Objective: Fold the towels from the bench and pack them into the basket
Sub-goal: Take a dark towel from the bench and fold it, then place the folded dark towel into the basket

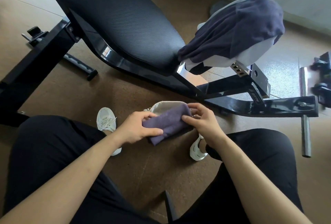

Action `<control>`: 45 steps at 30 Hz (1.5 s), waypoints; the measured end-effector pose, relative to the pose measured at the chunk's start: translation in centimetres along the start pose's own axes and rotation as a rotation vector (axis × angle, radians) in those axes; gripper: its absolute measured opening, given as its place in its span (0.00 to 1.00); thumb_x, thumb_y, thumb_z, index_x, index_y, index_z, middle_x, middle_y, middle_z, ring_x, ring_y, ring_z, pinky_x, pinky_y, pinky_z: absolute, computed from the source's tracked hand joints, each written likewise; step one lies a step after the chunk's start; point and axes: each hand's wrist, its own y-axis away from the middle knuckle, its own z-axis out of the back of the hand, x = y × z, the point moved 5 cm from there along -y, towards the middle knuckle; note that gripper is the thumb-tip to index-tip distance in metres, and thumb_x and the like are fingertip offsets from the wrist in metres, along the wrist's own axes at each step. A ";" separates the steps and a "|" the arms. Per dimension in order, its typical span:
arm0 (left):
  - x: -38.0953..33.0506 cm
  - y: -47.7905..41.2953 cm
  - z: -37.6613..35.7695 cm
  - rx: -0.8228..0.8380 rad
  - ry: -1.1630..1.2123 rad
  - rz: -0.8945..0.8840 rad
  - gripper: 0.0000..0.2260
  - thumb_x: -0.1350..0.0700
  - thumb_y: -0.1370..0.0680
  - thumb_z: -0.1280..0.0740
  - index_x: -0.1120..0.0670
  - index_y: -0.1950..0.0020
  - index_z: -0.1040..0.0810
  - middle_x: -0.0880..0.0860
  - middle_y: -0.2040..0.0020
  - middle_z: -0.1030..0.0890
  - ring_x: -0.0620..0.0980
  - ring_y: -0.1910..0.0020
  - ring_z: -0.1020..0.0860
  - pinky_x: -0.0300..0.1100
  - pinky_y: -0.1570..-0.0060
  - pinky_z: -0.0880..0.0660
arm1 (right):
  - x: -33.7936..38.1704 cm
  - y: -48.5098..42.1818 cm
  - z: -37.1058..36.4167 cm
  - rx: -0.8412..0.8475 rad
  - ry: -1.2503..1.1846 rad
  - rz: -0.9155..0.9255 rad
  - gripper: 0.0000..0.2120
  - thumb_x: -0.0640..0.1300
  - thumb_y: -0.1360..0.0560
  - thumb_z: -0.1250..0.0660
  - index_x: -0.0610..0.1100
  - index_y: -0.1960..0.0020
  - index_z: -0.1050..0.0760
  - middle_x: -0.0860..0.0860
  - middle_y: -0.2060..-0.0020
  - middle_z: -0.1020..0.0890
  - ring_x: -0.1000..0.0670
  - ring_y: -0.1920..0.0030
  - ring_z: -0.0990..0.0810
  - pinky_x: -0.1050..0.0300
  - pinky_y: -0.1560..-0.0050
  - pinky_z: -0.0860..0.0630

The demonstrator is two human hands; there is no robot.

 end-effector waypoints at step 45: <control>22.4 -22.7 -8.6 -0.303 0.068 0.307 0.26 0.61 0.22 0.29 0.45 0.26 0.28 0.48 0.28 0.26 0.47 0.35 0.23 0.47 0.38 0.22 | -28.1 -24.3 -13.1 0.266 0.328 -0.088 0.44 0.42 0.25 0.27 0.54 0.18 0.49 0.47 0.25 0.34 0.48 0.30 0.30 0.51 0.31 0.28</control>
